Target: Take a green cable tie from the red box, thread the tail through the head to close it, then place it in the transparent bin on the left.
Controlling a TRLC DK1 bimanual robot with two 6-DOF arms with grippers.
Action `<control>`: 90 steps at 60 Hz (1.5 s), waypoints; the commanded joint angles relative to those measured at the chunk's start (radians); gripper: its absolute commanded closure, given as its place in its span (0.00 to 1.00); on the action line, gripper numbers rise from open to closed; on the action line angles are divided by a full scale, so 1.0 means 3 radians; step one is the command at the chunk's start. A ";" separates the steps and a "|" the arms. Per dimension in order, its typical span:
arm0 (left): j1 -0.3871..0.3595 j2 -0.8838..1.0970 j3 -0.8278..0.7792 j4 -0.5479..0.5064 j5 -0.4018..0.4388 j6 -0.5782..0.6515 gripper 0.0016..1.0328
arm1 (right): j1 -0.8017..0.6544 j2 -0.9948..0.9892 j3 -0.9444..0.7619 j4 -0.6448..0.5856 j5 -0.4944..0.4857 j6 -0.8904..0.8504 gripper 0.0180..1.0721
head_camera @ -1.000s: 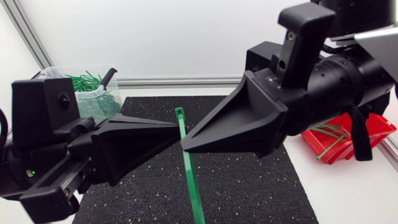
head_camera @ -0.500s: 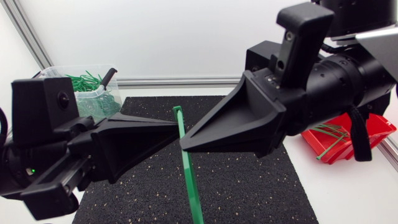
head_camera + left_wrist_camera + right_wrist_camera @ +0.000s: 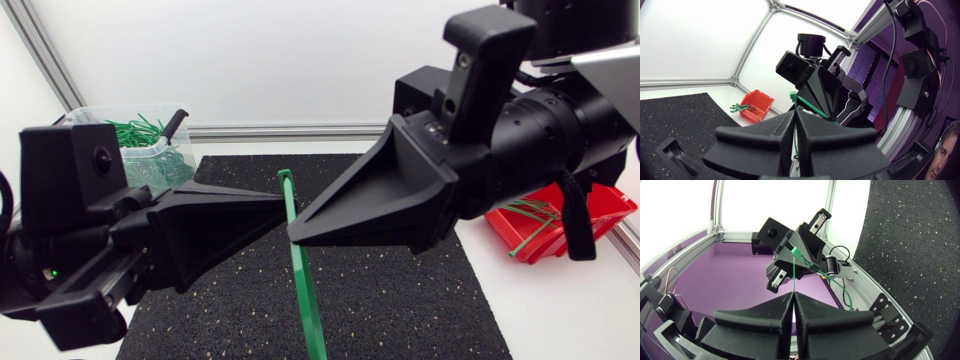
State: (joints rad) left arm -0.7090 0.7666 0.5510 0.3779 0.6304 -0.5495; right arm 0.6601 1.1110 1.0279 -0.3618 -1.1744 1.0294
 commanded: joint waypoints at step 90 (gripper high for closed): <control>-0.0388 -0.0229 -0.0149 0.0003 -0.0194 0.0477 0.96 | -0.0114 0.0234 0.0107 -0.0011 0.0064 0.0163 0.95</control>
State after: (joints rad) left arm -0.8093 0.7181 0.5186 0.3691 0.5613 -0.4355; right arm 0.6392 1.1461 1.0588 -0.3702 -1.1786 1.0489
